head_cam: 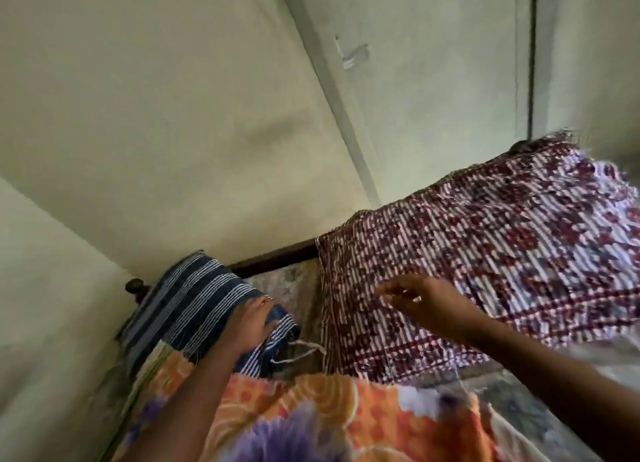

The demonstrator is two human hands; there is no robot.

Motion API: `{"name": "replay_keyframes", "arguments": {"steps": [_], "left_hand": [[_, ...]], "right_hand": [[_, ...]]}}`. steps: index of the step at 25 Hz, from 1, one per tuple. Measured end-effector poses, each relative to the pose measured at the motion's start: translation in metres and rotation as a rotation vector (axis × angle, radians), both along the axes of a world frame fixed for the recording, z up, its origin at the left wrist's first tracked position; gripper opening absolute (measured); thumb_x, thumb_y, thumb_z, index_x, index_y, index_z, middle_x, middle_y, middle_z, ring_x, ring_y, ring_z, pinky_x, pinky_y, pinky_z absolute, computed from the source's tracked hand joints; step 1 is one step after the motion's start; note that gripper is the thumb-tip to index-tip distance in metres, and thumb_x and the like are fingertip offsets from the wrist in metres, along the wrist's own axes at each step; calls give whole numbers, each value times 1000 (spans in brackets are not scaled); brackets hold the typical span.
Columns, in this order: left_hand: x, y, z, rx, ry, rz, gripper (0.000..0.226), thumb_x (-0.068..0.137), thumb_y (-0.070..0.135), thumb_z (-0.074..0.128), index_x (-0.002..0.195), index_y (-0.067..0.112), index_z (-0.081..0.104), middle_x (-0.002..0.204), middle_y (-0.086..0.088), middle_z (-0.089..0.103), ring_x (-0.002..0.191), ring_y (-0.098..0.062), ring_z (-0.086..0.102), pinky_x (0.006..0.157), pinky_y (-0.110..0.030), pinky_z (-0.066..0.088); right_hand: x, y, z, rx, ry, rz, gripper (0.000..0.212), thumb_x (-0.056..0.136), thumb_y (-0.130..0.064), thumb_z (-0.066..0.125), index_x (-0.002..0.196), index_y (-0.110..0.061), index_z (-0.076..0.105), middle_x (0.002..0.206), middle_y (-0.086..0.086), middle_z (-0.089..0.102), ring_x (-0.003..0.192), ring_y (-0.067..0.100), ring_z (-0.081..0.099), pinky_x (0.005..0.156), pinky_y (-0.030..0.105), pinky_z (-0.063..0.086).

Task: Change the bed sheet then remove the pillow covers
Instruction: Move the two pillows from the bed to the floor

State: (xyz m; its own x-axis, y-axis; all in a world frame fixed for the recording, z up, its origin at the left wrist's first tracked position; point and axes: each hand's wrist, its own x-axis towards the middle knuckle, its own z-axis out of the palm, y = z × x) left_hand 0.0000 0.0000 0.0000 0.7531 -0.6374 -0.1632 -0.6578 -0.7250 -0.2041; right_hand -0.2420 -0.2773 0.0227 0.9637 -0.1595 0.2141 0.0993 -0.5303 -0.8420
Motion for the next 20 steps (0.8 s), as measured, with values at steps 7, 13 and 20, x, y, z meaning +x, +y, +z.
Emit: {"name": "replay_keyframes", "arguments": {"steps": [7, 13, 20], "left_hand": [[95, 29, -56, 216, 52, -8, 109, 62, 90, 17, 146, 20, 22, 154, 1, 20, 143, -18, 14, 116, -49, 5], [120, 7, -58, 223, 20, -230, 70, 67, 86, 36, 84, 24, 63, 87, 0, 62, 85, -15, 59, 80, -33, 47], [43, 18, -39, -346, -70, -419, 51, 76, 59, 48, 44, 19, 52, 44, 5, 47, 42, -12, 45, 47, -19, 28]], "right_hand": [[87, 56, -45, -682, 126, 345, 43, 93, -31, 50, 135, -28, 44, 140, -2, 44, 125, 14, 44, 101, 34, 42], [112, 62, -58, -687, 134, 379, 40, 96, -34, 43, 135, -28, 43, 137, -3, 44, 124, 12, 41, 102, 36, 40], [109, 18, -43, -571, 36, 344, 47, 89, -46, 31, 121, -25, 57, 121, -3, 58, 111, 9, 51, 90, 28, 49]]}}
